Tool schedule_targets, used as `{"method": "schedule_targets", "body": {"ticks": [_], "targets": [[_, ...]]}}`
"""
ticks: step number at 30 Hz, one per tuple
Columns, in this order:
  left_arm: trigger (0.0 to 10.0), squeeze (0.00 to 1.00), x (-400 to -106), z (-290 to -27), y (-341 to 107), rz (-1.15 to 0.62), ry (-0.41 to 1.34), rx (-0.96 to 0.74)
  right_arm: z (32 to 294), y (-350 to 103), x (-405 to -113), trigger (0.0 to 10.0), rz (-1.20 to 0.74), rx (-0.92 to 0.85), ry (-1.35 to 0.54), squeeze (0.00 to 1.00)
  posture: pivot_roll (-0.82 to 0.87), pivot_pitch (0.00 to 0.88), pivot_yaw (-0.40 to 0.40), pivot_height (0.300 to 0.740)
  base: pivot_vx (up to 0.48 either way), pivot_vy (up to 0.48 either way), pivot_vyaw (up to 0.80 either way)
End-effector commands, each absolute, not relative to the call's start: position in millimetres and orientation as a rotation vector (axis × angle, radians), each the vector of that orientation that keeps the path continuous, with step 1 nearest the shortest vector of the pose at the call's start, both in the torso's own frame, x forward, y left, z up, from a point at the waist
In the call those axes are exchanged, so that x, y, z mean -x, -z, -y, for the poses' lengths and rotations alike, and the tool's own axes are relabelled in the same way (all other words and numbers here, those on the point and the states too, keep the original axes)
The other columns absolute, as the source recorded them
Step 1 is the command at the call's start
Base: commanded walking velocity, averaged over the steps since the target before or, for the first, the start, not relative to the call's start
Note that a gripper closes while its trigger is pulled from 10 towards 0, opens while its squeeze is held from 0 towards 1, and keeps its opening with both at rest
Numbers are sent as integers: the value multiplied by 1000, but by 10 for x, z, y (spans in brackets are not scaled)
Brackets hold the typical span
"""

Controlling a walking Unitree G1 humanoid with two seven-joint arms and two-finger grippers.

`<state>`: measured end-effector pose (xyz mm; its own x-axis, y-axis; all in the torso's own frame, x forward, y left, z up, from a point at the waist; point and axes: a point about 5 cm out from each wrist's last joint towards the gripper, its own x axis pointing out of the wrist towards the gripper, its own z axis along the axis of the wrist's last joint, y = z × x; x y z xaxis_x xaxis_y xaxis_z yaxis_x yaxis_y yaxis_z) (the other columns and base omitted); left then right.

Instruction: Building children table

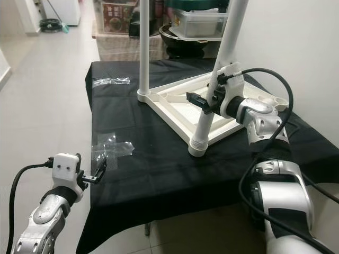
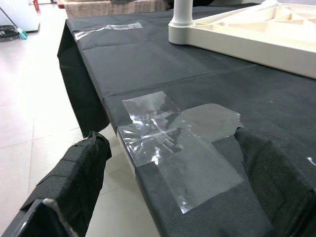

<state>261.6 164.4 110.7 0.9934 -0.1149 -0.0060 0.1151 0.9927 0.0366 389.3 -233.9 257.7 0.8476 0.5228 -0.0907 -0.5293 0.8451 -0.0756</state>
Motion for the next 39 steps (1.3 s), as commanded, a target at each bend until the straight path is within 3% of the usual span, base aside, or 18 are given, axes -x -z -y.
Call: {"method": "schedule_targets", "body": {"ticks": [1, 16, 21, 23, 26, 32, 39], "targets": [[10000, 0, -2611, -1659, -1078, -13, 116, -57, 2384, -2550, -3896, 0, -84, 113, -555, 0, 55, 0, -95, 740, 0, 0, 0], [10000, 0, -2624, -1619, -1076, -10, 130, -53, 2521, -2479, -3893, 0, -83, 69, -528, 0, 48, 0, -94, 740, 0, 0, 0], [10000, 0, -2618, -1612, -1071, -11, 132, -51, 2352, -2311, -4022, 0, -94, -26, -191, 0, 50, 0, -94, 740, 0, 0, 0], [10000, 0, -2618, -1612, -1071, -11, 132, -51, 2352, -2311, -4022, 0, -94, -26, -191, 0, 50, 0, -94, 740, 0, 0, 0], [10000, 0, -2621, -1606, -1073, -11, 135, -51, 1999, -2027, -3998, 0, -130, -96, 88, 0, 48, 0, -88, 740, 0, 0, 0], [10000, 0, -2625, -1605, -1072, -12, 136, -52, 1781, -1924, -3953, 0, -136, -136, 199, 0, 49, 0, -90, 740, 0, 0, 0], [10000, 0, -2619, -1589, -1063, -13, 129, -49, 1319, -1957, -3903, 0, -158, -166, 380, 0, 54, 0, -107, 740, 0, 0, 0]]}}
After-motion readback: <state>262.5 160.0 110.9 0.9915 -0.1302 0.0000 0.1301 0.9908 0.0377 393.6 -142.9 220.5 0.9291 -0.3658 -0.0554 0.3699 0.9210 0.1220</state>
